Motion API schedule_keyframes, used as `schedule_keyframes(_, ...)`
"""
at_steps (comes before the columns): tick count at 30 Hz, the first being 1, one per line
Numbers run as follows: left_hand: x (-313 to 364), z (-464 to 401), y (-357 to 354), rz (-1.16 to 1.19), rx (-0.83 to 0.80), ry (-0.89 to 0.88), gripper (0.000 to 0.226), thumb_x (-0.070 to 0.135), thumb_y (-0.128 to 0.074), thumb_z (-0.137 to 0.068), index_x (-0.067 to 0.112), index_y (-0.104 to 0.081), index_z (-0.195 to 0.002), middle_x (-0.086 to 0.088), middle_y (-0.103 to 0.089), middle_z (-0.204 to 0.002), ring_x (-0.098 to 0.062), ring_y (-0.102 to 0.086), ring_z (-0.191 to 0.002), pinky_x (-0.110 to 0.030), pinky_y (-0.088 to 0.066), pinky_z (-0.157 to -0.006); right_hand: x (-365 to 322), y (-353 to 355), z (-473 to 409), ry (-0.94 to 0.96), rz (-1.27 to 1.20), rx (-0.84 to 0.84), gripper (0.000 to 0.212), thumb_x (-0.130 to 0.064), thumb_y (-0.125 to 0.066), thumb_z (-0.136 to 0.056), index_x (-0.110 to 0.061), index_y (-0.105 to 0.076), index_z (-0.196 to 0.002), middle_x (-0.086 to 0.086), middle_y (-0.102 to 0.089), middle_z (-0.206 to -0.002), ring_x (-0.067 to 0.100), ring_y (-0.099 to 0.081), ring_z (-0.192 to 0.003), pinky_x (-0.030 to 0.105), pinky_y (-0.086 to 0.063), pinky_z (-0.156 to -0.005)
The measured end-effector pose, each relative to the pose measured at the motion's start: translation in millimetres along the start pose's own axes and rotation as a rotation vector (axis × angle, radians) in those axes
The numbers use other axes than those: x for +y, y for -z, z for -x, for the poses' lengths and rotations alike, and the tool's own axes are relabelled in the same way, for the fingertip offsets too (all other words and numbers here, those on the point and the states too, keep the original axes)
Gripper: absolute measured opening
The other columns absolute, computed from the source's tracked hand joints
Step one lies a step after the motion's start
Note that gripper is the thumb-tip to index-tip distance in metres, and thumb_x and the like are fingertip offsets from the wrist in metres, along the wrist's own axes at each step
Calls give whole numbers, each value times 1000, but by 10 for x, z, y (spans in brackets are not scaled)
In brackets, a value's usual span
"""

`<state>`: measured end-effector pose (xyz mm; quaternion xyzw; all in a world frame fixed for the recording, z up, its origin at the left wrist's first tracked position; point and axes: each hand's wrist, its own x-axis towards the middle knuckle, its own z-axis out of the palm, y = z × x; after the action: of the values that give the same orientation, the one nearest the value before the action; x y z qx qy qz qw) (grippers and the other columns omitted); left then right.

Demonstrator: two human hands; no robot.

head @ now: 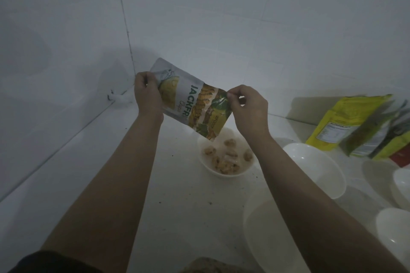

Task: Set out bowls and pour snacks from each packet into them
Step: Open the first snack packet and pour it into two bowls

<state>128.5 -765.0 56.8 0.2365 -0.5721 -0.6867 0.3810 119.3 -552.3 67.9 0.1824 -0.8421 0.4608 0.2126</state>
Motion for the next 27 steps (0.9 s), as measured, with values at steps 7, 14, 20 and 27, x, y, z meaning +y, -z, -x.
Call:
schedule_keyframes(7,64,128,-115,33,-13,4,22,20,-41,-102,21,-46,-80,6,-47,-78,-2,-46,-68,-6,-36,-49,-36,135,-1,48,-21,105,11,-11,-59,-93,-13,-70,-91,-7,-63,-87,6,-55,-80,13,-43,-71)
schedule_keyframes(14,-35,669,-598,63,-141,17,26,17,-43,-100,23,-44,-75,7,-42,-74,-4,-39,-65,-13,-34,-53,278,785,171,16,34,215,11,-11,-60,-92,-11,-70,-92,-2,-63,-86,13,-58,-80,26,-49,-72)
schedule_keyframes(20,-145,1277,-1119,83,-254,49,26,19,-41,-100,25,-43,-75,7,-40,-78,-5,-38,-67,-15,-34,-54,647,1517,343,-55,168,186,10,-9,-59,-93,-9,-69,-94,-1,-62,-85,16,-57,-82,25,-43,-70)
schedule_keyframes(27,-208,1781,-1552,42,-293,-33,18,24,-43,-97,27,-49,-80,5,-49,-81,-12,-46,-76,-29,-41,-68,1096,2080,398,-151,329,42,14,-7,-55,-93,-5,-68,-99,11,-70,-97,23,-59,-85,27,-38,-67)
